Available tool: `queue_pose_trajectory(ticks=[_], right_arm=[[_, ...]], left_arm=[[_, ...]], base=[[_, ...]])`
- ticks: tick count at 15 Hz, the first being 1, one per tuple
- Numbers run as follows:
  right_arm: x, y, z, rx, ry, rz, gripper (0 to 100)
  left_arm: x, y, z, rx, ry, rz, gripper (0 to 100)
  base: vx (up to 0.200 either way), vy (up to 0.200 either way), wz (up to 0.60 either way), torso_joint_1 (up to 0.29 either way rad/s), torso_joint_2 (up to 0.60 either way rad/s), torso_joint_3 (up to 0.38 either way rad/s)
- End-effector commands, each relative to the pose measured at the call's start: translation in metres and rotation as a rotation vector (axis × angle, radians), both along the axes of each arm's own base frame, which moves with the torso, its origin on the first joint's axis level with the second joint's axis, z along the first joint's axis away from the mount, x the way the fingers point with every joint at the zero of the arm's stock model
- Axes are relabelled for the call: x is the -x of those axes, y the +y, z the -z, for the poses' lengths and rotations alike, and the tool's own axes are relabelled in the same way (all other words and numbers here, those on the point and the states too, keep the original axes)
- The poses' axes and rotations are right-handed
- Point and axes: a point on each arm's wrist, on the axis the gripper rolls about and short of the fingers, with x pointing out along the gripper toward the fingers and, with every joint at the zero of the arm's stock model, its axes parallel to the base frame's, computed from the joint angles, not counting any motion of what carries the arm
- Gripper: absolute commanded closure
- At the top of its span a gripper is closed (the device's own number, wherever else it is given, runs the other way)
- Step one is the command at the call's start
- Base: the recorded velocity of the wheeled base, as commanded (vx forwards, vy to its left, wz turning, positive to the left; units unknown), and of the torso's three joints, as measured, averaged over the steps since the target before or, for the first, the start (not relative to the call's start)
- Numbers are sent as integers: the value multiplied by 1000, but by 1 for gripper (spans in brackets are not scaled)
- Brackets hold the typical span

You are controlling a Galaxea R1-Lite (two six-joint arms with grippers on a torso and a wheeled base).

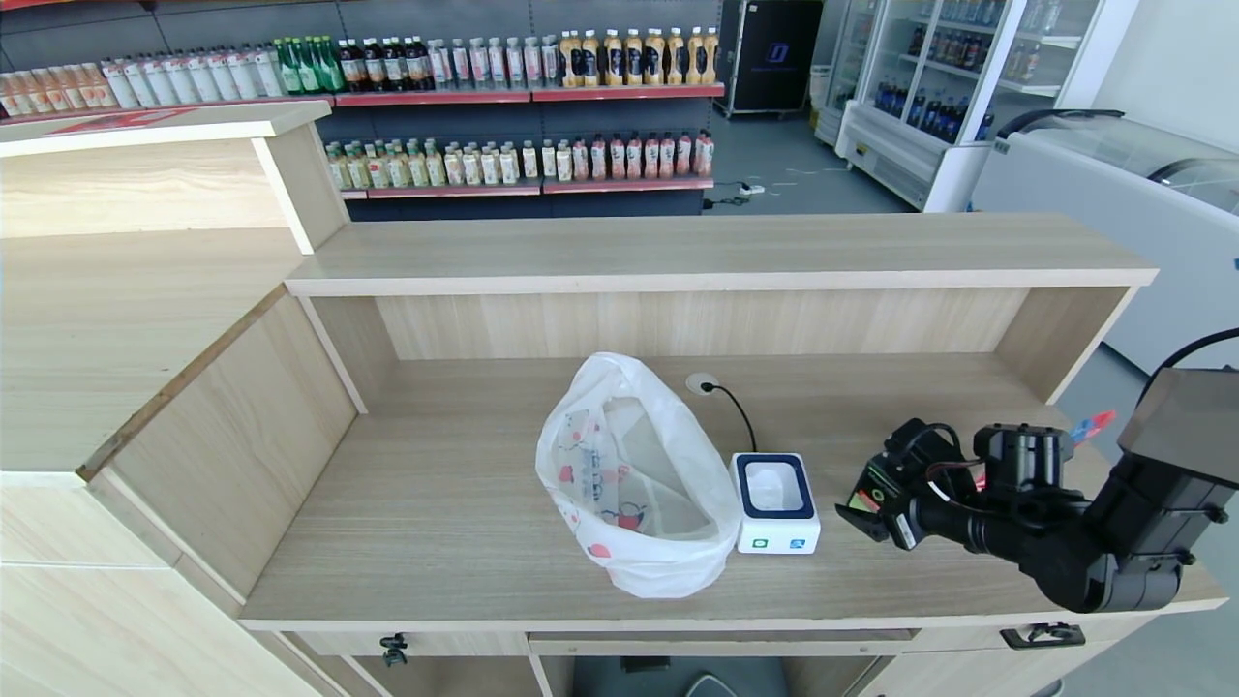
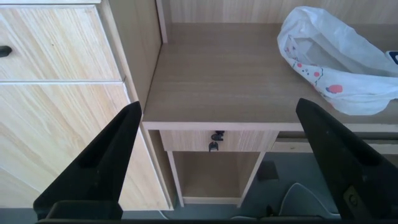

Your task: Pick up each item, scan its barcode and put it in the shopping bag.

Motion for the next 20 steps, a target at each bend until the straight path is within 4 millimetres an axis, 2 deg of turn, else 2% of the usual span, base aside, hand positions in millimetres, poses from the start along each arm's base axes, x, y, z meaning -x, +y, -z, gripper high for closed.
queue_pose_trajectory(ticks=[1, 8, 9, 14, 17, 18, 19, 20], right_arm=[[3, -1, 2, 1, 7, 5, 0], [1, 1, 7, -1, 15, -2, 0], [1, 1, 7, 0, 13, -2, 100], [-1, 1, 4, 2, 0, -2, 100], [1, -5, -16, 2, -60, 14, 100], [3, -6, -35, 4, -112, 16, 100], [5, -6, -45, 6, -140, 17, 100], [13, -9, -78, 49, -241, 12, 100]], left_arm=[[0, 0, 0, 0, 1, 0, 0], [0, 0, 0, 0, 1, -1, 0], [0, 0, 0, 0, 1, 0, 0], [0, 0, 0, 0, 1, -1, 0], [0, 0, 0, 0, 1, 0, 0], [0, 0, 0, 0, 1, 0, 0], [0, 0, 0, 0, 1, 0, 0], [0, 0, 0, 0, 1, -1, 0]], base=[[0, 0, 0, 0, 0, 0], [0, 0, 0, 0, 0, 0], [0, 0, 0, 0, 0, 0], [0, 0, 0, 0, 0, 0], [0, 0, 0, 0, 0, 0], [0, 0, 0, 0, 0, 0], [0, 0, 0, 0, 0, 0], [0, 0, 0, 0, 0, 0]])
